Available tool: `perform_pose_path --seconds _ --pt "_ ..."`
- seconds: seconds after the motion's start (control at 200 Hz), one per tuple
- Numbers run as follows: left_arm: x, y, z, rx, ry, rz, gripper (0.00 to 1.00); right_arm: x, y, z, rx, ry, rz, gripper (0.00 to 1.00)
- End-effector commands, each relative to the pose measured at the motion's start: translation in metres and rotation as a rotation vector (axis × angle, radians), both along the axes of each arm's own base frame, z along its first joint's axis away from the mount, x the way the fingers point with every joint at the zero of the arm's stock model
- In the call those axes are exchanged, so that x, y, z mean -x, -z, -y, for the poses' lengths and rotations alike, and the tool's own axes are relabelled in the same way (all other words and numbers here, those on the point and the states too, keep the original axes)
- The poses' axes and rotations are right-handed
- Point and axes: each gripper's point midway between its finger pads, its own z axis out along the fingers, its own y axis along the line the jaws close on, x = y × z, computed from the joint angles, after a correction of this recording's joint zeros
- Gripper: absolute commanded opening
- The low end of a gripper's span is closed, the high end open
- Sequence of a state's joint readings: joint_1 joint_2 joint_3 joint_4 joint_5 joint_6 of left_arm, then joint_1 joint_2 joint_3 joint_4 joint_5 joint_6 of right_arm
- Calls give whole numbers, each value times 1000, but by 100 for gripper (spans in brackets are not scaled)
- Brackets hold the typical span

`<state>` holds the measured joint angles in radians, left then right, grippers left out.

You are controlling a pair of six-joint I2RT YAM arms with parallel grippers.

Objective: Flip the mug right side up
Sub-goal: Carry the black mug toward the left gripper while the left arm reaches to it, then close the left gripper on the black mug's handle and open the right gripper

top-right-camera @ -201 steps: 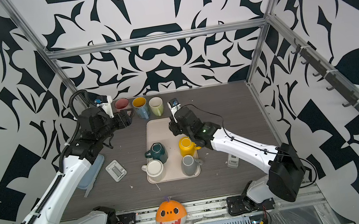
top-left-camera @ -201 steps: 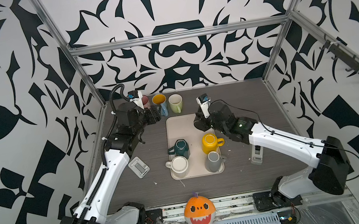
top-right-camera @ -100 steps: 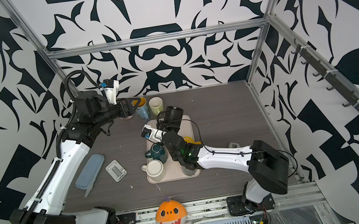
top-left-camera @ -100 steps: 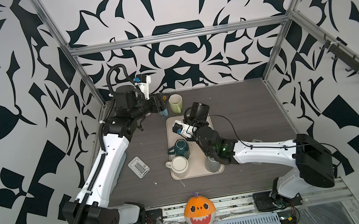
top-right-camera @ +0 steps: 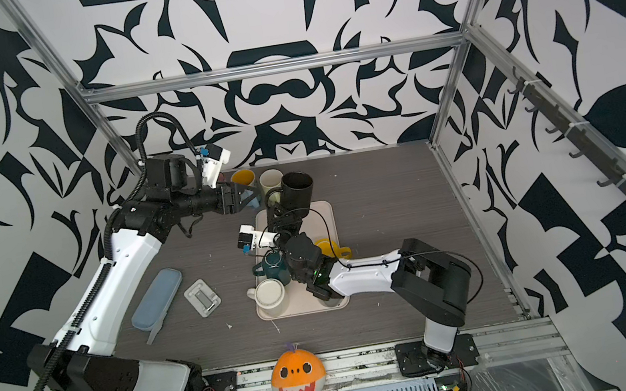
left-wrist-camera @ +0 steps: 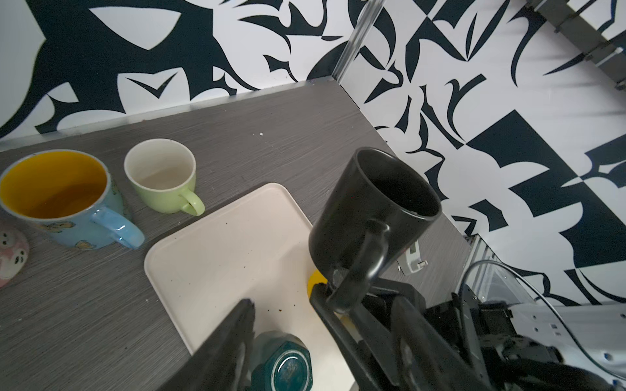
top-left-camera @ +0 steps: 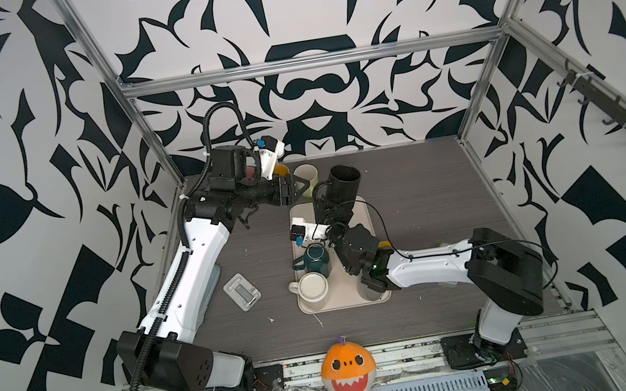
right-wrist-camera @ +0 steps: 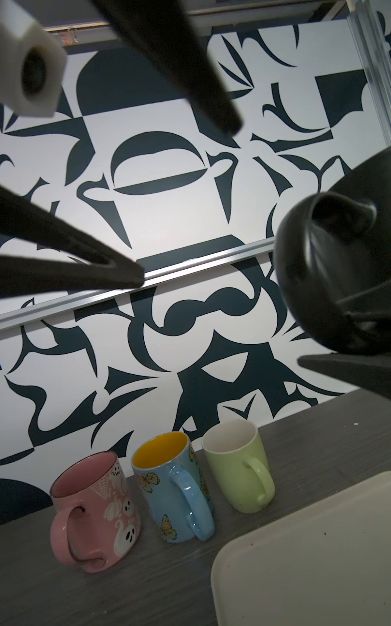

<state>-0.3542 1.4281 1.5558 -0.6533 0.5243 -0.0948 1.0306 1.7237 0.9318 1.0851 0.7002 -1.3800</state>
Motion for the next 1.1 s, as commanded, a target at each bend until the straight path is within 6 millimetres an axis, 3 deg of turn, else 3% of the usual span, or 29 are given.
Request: perform_pose_path --seconds 0.0,0.415,0.7,1.095 --pt "15 1 3 -27 64 -20 67 12 -66 5 -111 -5 177 0" --pt "24 21 6 -102 114 -86 67 12 -66 -13 -55 -38 240 0" --pt "21 38 8 -146 110 -122 61 12 -67 -25 -51 -53 249 0" --pt "20 39 7 -161 103 -121 53 12 -61 -35 -22 -74 254 0"
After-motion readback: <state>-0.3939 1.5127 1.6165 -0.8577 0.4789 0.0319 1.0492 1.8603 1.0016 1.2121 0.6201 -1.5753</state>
